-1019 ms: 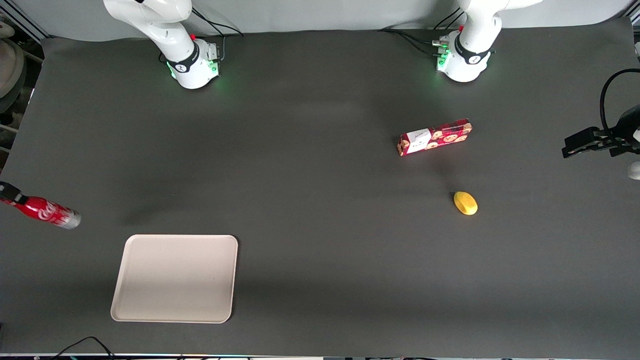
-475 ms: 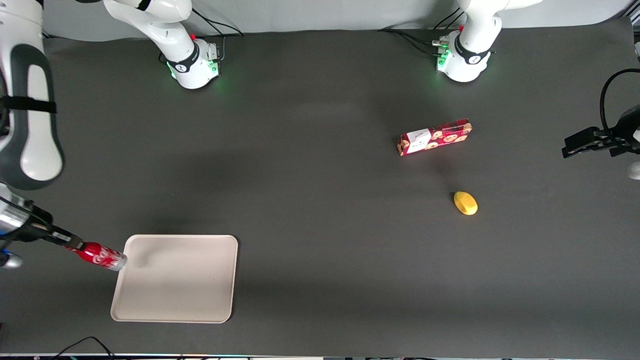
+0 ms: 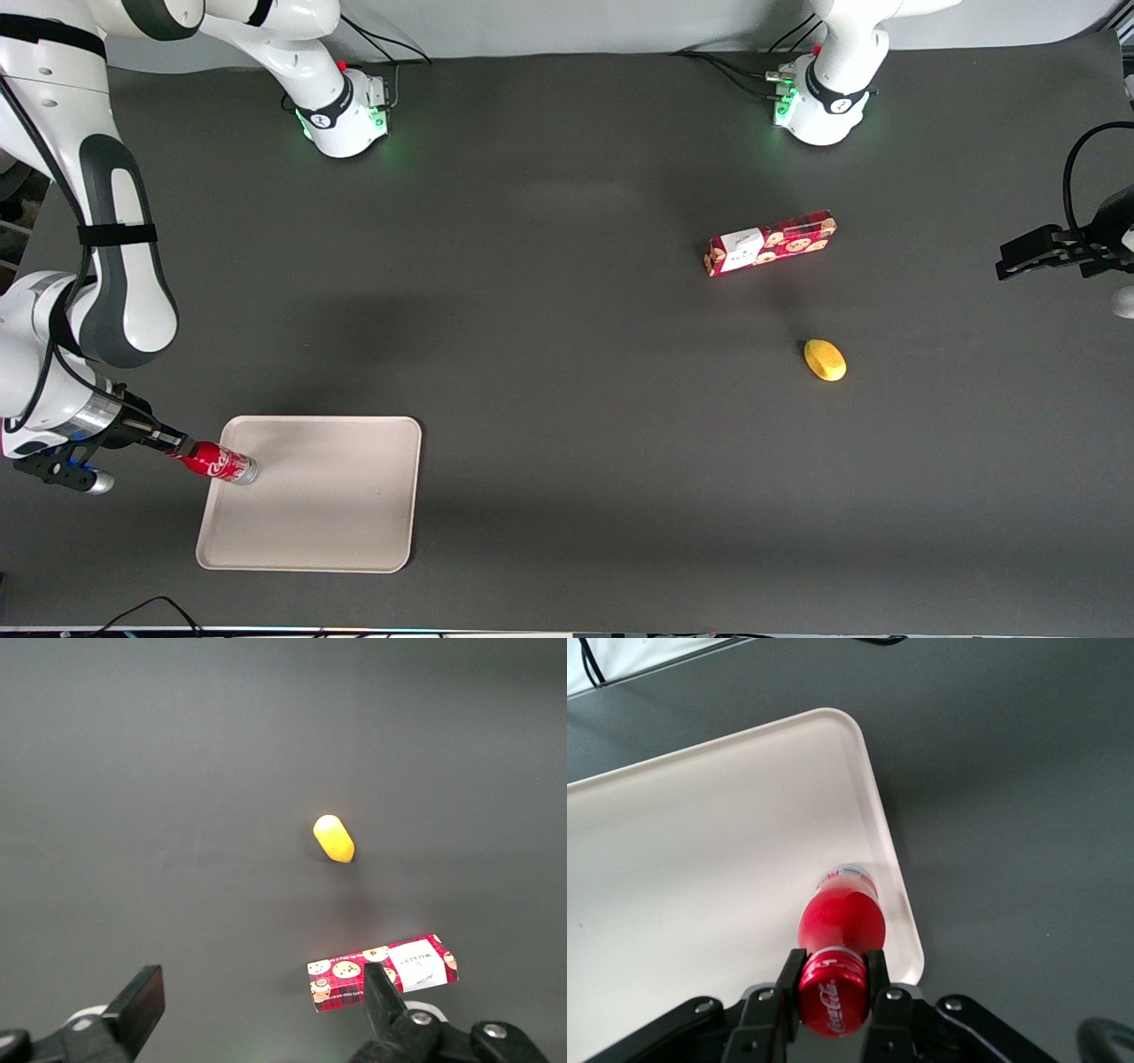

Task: Place coke bottle on tray
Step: 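Lower the bottle upright onto the tray and open the right gripper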

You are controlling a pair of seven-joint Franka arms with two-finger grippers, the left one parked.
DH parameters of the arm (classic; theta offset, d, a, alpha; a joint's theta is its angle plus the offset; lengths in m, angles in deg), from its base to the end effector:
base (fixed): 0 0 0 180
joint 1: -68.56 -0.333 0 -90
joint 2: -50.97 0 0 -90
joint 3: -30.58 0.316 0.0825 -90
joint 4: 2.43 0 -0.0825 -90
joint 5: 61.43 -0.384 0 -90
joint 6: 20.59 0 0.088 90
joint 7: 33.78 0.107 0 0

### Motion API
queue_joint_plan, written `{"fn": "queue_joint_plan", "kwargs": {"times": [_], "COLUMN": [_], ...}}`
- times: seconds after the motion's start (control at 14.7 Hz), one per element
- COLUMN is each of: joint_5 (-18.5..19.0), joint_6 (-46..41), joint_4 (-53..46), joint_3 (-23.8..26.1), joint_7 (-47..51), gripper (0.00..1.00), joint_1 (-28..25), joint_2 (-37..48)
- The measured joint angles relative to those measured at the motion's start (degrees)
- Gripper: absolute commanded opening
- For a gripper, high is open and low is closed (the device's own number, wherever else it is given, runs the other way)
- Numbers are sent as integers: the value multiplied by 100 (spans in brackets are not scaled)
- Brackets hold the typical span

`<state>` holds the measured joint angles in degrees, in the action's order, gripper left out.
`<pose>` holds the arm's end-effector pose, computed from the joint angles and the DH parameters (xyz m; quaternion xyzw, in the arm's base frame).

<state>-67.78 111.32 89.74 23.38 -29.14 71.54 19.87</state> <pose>0.6947 -0.1099 0.3291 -0.9854 0.1506 -0.0784 0.0086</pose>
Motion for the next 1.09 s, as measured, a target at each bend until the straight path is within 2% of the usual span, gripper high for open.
{"fn": "queue_joint_plan", "kwargs": {"times": [0.2,0.27,0.34,0.48,1.09], "joint_5": [57,58,58,59,59], "joint_6": [-4,-8,-9,-8,-8], "joint_4": [-4,-4,-4,-7,-38], "joint_3": [-4,-4,-4,-4,-4], "joint_7": [0,0,0,2,81], "gripper": [0,38,66,100,100], "joint_1": [4,4,4,4,4], "joint_2": [1,-1,-2,-4,-5]}}
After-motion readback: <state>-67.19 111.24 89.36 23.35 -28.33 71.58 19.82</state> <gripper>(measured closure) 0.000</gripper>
